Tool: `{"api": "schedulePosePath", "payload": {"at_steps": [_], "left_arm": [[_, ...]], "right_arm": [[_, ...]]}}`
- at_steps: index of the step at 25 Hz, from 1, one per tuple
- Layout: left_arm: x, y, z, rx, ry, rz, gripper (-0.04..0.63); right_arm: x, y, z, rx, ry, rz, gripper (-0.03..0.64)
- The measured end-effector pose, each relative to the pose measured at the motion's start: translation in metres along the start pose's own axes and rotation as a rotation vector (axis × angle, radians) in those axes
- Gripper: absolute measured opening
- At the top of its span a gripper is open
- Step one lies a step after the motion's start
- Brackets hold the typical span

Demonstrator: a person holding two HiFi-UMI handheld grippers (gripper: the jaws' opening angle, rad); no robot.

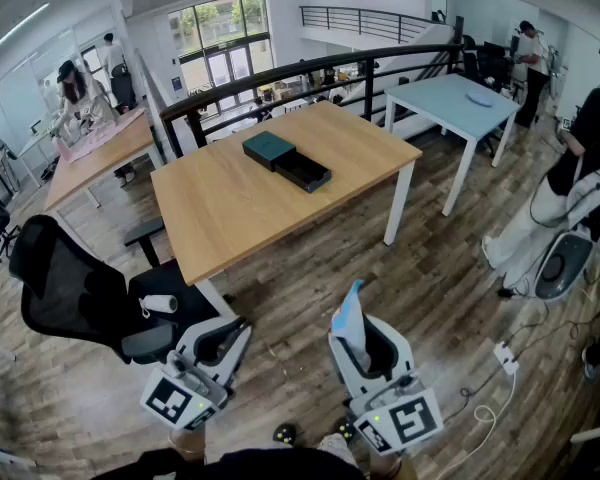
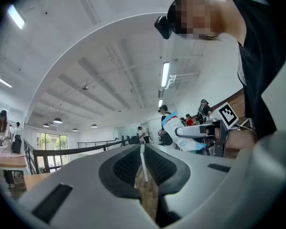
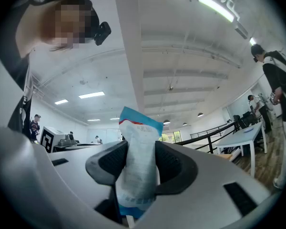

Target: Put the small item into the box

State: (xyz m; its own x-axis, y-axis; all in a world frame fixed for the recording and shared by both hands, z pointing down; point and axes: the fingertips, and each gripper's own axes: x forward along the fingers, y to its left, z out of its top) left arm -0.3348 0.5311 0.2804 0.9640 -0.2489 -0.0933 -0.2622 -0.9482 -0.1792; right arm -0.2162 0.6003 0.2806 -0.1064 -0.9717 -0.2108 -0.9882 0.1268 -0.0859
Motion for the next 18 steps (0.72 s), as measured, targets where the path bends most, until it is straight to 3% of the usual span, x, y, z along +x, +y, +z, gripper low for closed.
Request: {"api": "schedulePosePath", "payload": {"at_steps": [18], "left_arm": [[0.075, -0.046, 0.008, 0.016, -0.020, 0.031, 0.038]], "right_arm": [[-0.029, -0.079, 0.020, -0.002, -0.009, 0.049, 0.184]]}}
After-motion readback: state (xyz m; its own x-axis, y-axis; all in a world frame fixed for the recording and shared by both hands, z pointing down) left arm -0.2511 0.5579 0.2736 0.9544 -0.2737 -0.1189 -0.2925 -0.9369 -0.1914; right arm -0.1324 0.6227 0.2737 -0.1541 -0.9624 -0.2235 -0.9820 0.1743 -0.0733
